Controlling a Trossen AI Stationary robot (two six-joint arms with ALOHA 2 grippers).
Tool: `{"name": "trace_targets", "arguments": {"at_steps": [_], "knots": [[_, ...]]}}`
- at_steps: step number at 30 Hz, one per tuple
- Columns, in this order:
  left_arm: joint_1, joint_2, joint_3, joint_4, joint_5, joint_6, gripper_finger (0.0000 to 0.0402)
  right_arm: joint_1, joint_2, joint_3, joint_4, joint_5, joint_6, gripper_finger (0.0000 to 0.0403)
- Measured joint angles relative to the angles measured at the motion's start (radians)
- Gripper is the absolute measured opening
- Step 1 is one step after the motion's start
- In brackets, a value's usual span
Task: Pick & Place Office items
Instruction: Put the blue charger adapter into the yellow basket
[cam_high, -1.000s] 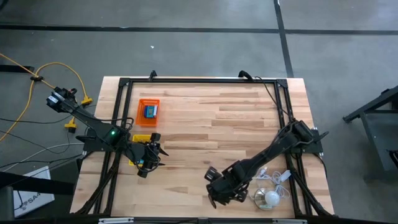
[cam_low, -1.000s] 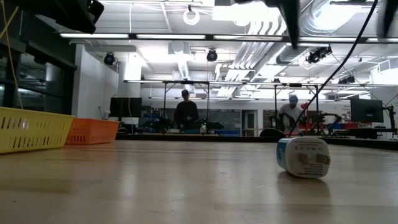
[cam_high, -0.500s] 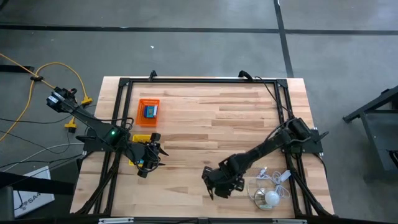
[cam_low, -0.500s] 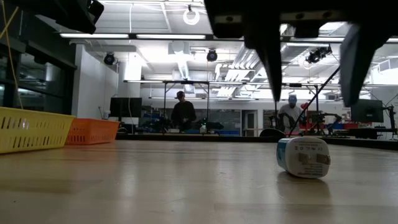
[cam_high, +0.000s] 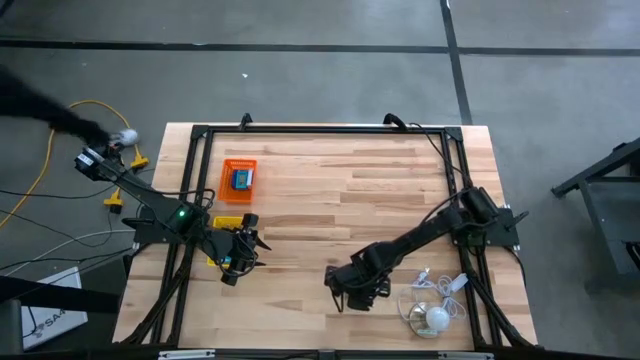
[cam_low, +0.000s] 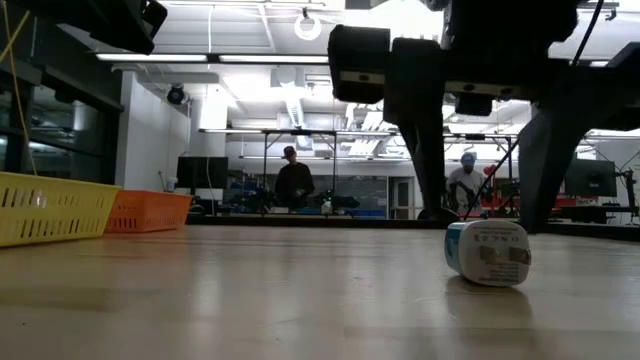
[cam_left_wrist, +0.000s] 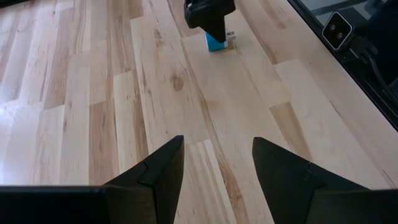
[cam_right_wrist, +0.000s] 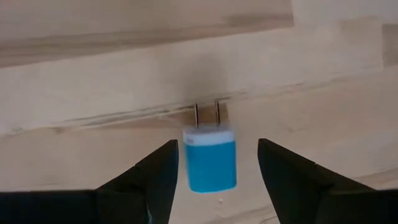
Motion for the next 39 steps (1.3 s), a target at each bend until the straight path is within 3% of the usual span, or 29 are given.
{"name": "trace_targets", "arguments": {"at_steps": [11,39], "knots": [[0.0,0.0,0.0,0.0,0.002,0.0,0.0183,-0.035,0.011,0.0,-0.027,-0.053,0.001,0.0206],[0.0,0.0,0.0,0.023,0.002,0.0,0.0183,-0.055,0.053,-0.001,-0.004,-0.026,-0.037,0.0195]]}}
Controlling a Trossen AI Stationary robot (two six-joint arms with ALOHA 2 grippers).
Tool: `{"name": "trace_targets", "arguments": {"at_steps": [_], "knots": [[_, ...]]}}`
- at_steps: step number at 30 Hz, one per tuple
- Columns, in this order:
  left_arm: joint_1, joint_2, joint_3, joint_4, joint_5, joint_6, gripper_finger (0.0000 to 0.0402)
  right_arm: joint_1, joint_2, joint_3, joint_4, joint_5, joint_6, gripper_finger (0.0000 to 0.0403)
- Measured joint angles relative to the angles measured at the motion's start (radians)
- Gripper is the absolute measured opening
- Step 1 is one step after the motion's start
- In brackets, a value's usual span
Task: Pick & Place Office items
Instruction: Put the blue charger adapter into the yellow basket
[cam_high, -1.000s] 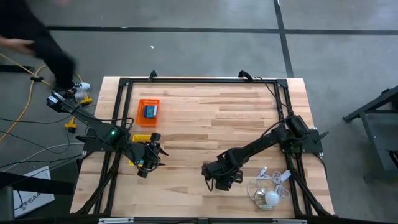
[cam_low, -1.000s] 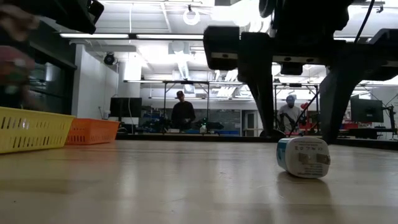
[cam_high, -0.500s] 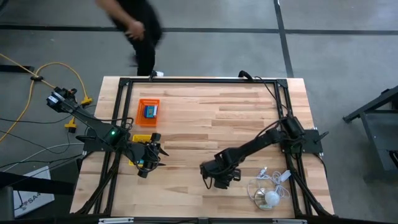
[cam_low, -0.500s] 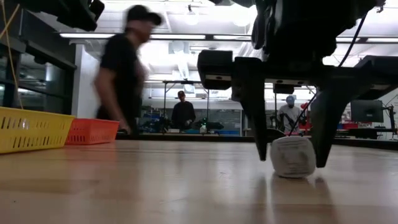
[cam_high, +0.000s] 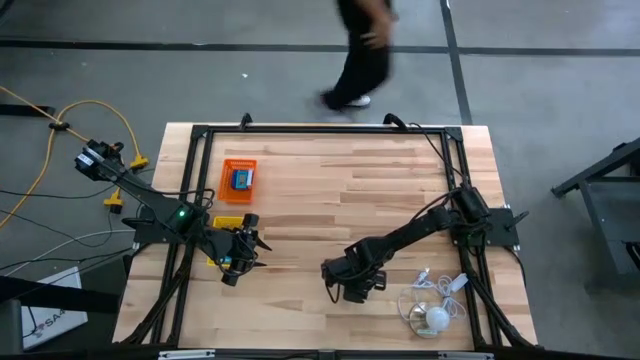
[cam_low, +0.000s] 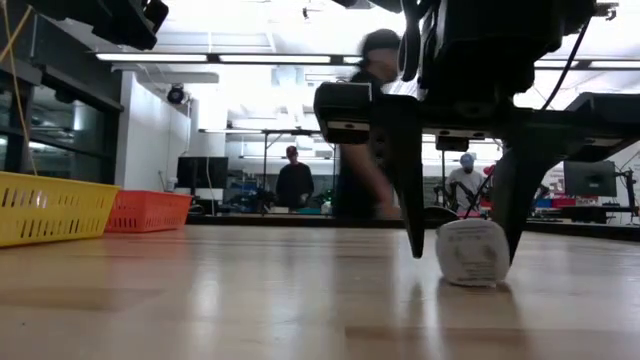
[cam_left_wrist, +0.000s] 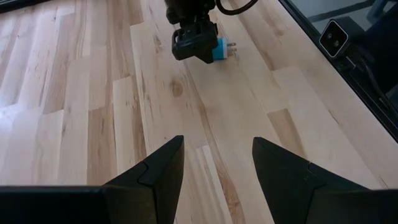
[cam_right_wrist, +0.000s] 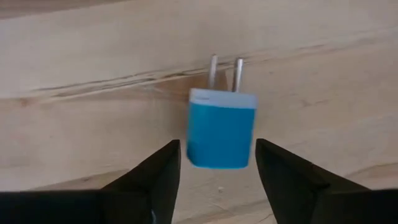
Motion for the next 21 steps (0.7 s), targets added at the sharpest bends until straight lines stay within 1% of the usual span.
{"name": "trace_targets", "arguments": {"at_steps": [7,11,15,21], "knots": [[0.0,0.0,0.0,0.0,0.0,0.0,0.0183,0.003,0.0,0.0,0.005,0.0,0.085,0.0155],[0.0,0.0,0.0,-0.001,0.0,0.0,0.0183,0.01,0.0,0.0,0.005,0.0,0.124,0.014],[0.0,0.0,0.0,-0.001,-0.001,0.0,0.0183,0.021,0.0,0.0,0.005,0.006,0.13,0.0139],[0.0,0.0,0.0,-0.001,-0.002,0.0,0.0183,0.023,0.0,0.0,0.013,0.001,0.159,0.0156]]}}
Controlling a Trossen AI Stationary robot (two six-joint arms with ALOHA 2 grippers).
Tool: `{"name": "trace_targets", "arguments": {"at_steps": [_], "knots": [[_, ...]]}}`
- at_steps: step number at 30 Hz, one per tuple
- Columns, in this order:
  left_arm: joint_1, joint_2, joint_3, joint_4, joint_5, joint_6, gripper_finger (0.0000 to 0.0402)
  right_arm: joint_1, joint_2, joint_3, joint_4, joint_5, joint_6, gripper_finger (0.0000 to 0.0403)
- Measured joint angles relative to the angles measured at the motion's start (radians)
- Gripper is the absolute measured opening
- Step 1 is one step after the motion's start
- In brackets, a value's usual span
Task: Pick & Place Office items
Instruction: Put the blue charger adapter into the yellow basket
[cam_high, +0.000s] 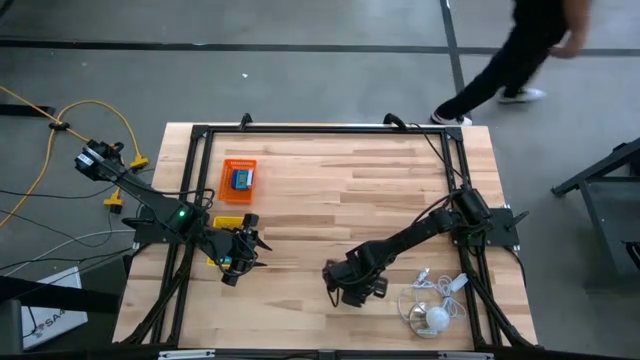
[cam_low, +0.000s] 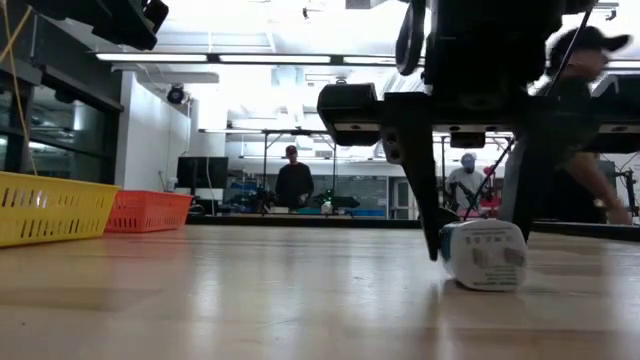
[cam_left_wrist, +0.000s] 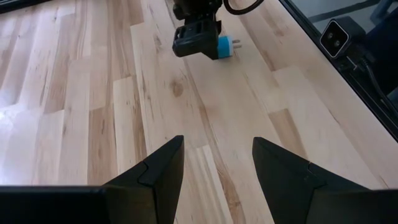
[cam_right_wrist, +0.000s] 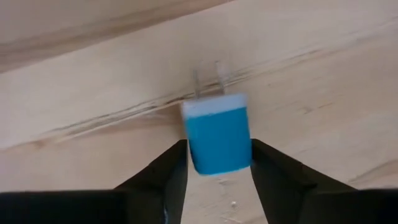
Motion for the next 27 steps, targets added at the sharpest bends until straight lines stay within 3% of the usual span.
{"name": "trace_targets", "arguments": {"at_steps": [10,27], "knots": [[0.0,0.0,0.0,0.0,0.0,0.0,0.0183,0.013,0.0,0.0,0.007,0.004,0.02,0.0168],[0.0,0.0,0.0,0.0,0.0,0.0,0.0183,0.026,-0.002,0.0,0.01,0.031,0.02,0.0125]]}}
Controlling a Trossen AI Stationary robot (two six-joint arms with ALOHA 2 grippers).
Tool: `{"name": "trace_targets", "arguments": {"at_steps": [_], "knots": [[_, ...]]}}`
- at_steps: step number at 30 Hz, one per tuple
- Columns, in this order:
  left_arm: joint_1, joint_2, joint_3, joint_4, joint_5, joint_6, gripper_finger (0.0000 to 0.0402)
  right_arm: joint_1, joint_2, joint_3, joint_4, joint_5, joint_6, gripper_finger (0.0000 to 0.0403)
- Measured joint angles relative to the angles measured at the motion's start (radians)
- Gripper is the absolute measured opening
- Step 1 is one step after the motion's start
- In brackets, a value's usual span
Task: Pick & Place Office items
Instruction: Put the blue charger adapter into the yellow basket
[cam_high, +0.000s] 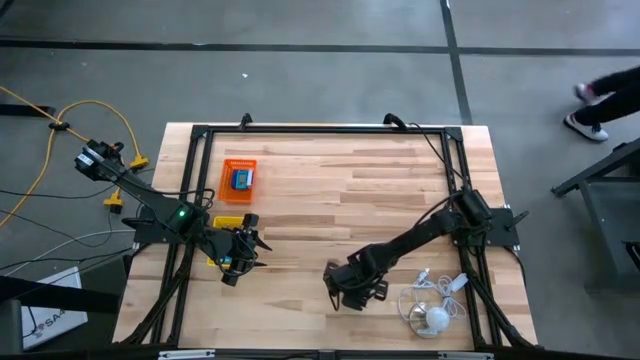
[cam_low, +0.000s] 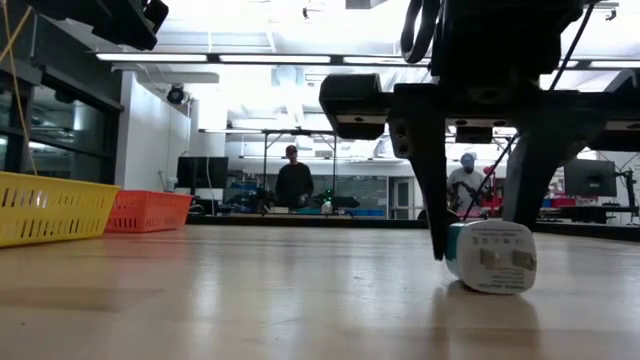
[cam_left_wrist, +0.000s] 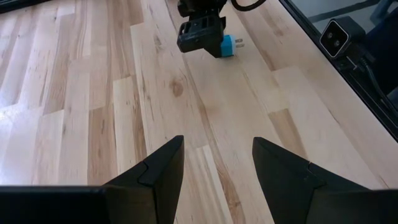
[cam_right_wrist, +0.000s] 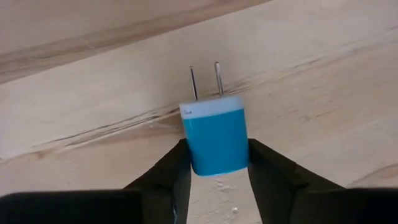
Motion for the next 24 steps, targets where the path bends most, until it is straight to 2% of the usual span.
{"name": "trace_targets", "arguments": {"at_steps": [7,24], "knots": [[0.0,0.0,0.0,0.0,0.0,0.0,0.0183,0.006,-0.02,0.0,0.005,0.021,0.044,0.0124],[0.0,0.0,0.0,0.0,0.001,0.0,0.0183,0.005,-0.036,0.0,0.193,0.085,0.363,0.0126]]}}
